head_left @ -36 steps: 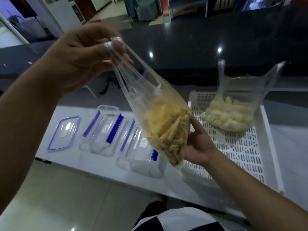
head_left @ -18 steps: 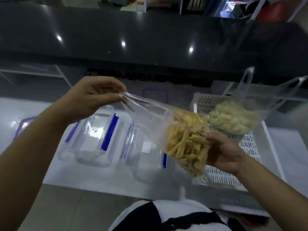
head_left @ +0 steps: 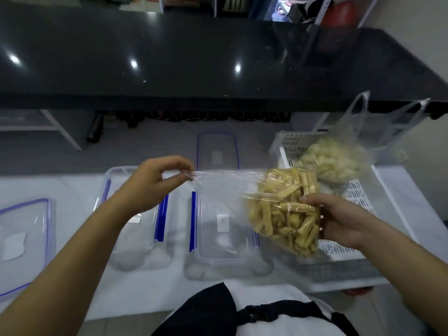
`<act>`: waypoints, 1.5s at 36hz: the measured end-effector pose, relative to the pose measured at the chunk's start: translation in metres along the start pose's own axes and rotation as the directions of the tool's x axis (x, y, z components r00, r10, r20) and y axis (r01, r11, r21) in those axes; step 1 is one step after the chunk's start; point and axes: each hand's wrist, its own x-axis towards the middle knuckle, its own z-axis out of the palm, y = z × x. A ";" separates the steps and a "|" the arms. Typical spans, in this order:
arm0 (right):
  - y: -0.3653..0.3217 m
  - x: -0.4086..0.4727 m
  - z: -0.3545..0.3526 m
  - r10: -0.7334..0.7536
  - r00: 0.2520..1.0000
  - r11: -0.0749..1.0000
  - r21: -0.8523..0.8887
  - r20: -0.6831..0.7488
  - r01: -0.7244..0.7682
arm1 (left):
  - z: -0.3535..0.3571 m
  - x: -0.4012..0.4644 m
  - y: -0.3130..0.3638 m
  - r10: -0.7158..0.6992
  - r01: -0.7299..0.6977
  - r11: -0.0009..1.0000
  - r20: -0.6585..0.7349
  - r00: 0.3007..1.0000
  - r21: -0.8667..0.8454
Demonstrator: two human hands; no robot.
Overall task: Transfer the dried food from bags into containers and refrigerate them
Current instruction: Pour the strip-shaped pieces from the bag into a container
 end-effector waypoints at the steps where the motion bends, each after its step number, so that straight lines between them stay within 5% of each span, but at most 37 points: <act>1: 0.001 -0.001 0.000 0.001 1.000 1.000 -0.001 -0.013 -0.001 | 0.001 -0.001 -0.003 -0.003 0.003 1.000 0.002 1.000 -0.002; 18: 0.013 -0.016 0.004 -0.012 0.993 1.000 -0.022 -0.119 0.010 | 0.039 -0.030 -0.034 -0.091 0.093 0.991 0.020 0.996 -0.092; 54: -0.008 -0.016 0.017 -0.093 0.996 0.996 -0.003 -0.004 0.093 | 0.066 -0.041 -0.043 -0.198 0.187 0.968 -0.053 0.979 -0.166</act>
